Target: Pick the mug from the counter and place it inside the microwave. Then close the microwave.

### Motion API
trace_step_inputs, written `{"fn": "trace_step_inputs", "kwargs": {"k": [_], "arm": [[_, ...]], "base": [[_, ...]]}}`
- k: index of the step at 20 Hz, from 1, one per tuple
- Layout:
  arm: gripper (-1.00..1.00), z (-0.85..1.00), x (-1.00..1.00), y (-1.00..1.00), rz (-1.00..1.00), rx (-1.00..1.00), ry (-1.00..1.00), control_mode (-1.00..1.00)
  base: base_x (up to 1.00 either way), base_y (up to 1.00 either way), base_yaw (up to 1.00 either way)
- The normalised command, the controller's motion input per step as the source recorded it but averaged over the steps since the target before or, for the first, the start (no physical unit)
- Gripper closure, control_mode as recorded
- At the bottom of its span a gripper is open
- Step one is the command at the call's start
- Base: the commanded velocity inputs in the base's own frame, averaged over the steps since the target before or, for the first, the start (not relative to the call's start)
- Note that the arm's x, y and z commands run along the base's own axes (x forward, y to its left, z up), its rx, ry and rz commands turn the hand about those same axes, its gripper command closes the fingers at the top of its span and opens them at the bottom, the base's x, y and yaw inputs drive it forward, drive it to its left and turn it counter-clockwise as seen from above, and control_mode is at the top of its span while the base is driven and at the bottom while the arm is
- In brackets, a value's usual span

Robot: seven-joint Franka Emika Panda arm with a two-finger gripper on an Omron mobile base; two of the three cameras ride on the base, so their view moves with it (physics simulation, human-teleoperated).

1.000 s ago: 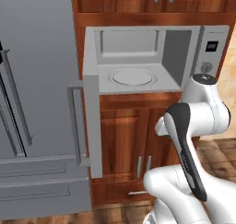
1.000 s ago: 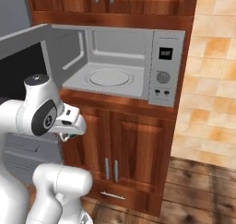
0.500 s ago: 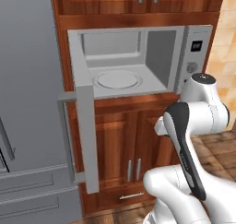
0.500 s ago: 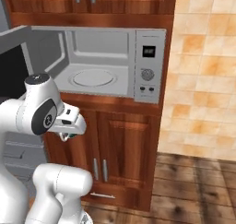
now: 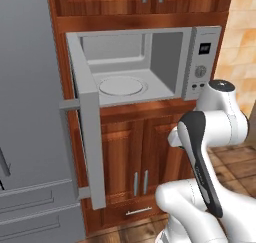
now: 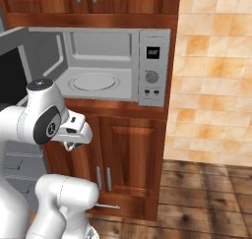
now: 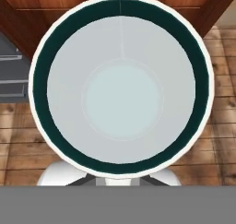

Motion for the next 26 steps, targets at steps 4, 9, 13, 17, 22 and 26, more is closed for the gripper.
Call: {"fn": "trace_step_inputs", "kwargs": {"k": [4, 9, 13, 17, 22, 26], "arm": [[1.0, 0.0, 0.0, 0.0, 0.0, 0.0, 0.0, 1.0], [1.0, 0.0, 0.0, 0.0, 0.0, 0.0, 0.0, 1.0], [1.0, 0.0, 0.0, 0.0, 0.0, 0.0, 0.0, 1.0], [1.0, 0.0, 0.0, 0.0, 0.0, 0.0, 0.0, 1.0], [1.0, 0.0, 0.0, 0.0, 0.0, 0.0, 0.0, 1.0], [1.0, 0.0, 0.0, 0.0, 0.0, 0.0, 0.0, 1.0]], "base": [[-0.19, 0.23, 0.0], [-0.04, 0.16, 0.1], [0.0, 0.0, 0.03], [0.0, 0.0, 0.0], [0.0, 0.0, 0.0], [0.0, 0.0, 0.0]]}}
